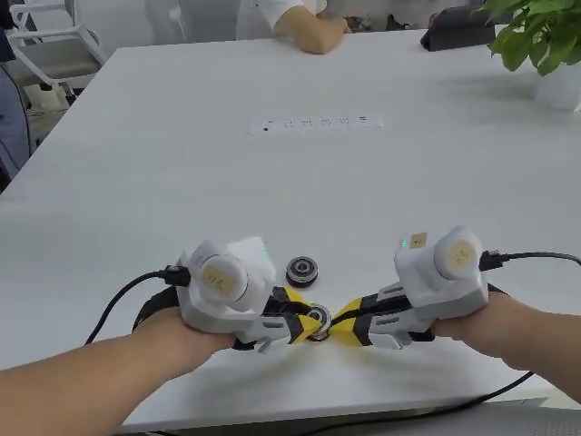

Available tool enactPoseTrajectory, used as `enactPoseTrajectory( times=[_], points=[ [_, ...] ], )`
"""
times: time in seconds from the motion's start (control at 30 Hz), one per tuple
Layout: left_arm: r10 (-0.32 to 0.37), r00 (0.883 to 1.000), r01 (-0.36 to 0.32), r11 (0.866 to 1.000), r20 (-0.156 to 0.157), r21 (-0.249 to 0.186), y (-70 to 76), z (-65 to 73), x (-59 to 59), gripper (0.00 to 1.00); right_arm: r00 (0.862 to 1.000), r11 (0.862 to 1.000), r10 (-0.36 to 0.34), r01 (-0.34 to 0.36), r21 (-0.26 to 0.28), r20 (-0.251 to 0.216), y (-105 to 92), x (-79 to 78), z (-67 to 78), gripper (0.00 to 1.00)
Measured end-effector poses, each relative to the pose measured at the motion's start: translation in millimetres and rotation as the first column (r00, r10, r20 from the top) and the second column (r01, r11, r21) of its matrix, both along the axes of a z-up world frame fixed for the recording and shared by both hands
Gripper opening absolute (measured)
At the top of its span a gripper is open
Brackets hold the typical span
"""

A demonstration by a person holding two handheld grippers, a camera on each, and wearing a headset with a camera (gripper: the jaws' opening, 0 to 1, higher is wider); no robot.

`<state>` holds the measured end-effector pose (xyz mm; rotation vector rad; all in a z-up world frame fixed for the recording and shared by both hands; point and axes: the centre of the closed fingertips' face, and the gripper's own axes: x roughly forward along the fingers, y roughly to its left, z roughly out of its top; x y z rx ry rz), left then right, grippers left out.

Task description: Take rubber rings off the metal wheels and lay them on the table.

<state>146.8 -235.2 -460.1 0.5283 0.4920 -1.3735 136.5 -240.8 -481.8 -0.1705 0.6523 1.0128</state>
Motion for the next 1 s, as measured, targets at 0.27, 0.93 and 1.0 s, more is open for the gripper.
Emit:
enactPoseTrajectory(
  times=[0.27,0.93,1.0],
  points=[
    [-0.004,1.000,0.004,1.000,0.023,0.009,-0.2,0.6,0.0,0.07,0.992,0.994,-0.089,0.094,0.054,-0.092,-2.2,3.9,0.6,0.00],
    [0.001,1.000,-0.001,1.000,0.016,0.010,-1.6,-1.3,-1.8,0.07,0.944,0.937,-0.224,0.278,0.213,-0.243,-8.9,9.9,10.0,0.00],
    [-0.003,1.000,0.003,1.000,0.022,0.014,-2.0,-1.4,-2.2,0.07,0.943,0.933,-0.225,0.281,0.223,-0.247,-8.2,10.1,11.2,0.00]
  ],
)
